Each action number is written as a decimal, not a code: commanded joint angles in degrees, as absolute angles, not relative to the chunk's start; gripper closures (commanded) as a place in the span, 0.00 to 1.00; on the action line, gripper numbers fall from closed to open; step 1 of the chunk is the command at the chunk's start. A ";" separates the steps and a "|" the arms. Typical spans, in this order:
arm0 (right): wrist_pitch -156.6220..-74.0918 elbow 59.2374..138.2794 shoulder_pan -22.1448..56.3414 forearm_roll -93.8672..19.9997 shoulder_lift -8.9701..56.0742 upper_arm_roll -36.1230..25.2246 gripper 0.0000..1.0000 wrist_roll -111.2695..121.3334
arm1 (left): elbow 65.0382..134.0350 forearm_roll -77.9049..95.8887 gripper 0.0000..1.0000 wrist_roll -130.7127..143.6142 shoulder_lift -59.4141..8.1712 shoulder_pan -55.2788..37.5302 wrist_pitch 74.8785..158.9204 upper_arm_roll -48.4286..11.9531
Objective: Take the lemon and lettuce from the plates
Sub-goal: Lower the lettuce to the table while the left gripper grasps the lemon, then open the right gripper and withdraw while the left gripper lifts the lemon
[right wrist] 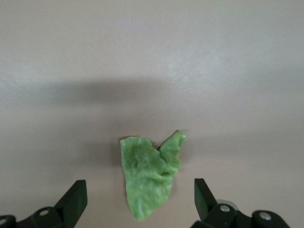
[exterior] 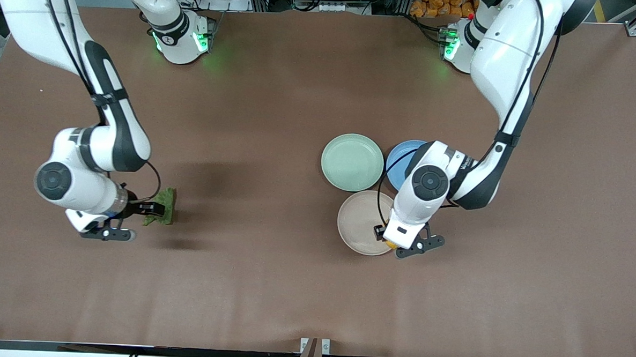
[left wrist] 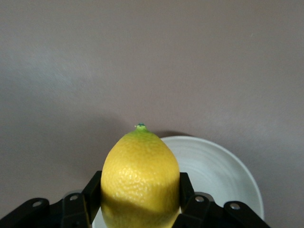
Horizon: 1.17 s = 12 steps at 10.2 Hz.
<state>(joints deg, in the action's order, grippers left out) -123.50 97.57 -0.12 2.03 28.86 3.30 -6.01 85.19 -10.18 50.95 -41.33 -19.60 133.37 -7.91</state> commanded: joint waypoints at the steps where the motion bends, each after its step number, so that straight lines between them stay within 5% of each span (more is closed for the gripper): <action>1: -120.41 97.82 -0.26 2.99 21.82 3.34 0.00 -5.81 | 86.40 -10.63 1.00 50.47 -36.49 -18.90 128.70 -8.09; 5: -110.68 96.34 -0.35 2.64 11.89 3.78 0.00 -3.01 | 87.27 -9.67 1.00 41.66 -29.55 -15.92 123.66 -8.52; 8: -96.55 86.17 -0.44 1.85 10.55 3.78 0.00 -1.93 | 92.09 -7.65 1.00 36.33 -24.98 -10.21 123.84 -9.14; 12: -92.13 84.72 -0.26 0.80 4.58 3.87 0.00 -2.11 | 102.19 -5.55 1.00 20.18 -19.95 2.68 124.45 -13.78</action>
<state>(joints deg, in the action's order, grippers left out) -94.04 84.17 -0.02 1.81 6.62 3.67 -2.73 96.76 -7.76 26.04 -23.26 -2.45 123.64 -10.68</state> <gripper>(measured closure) 0.000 0.335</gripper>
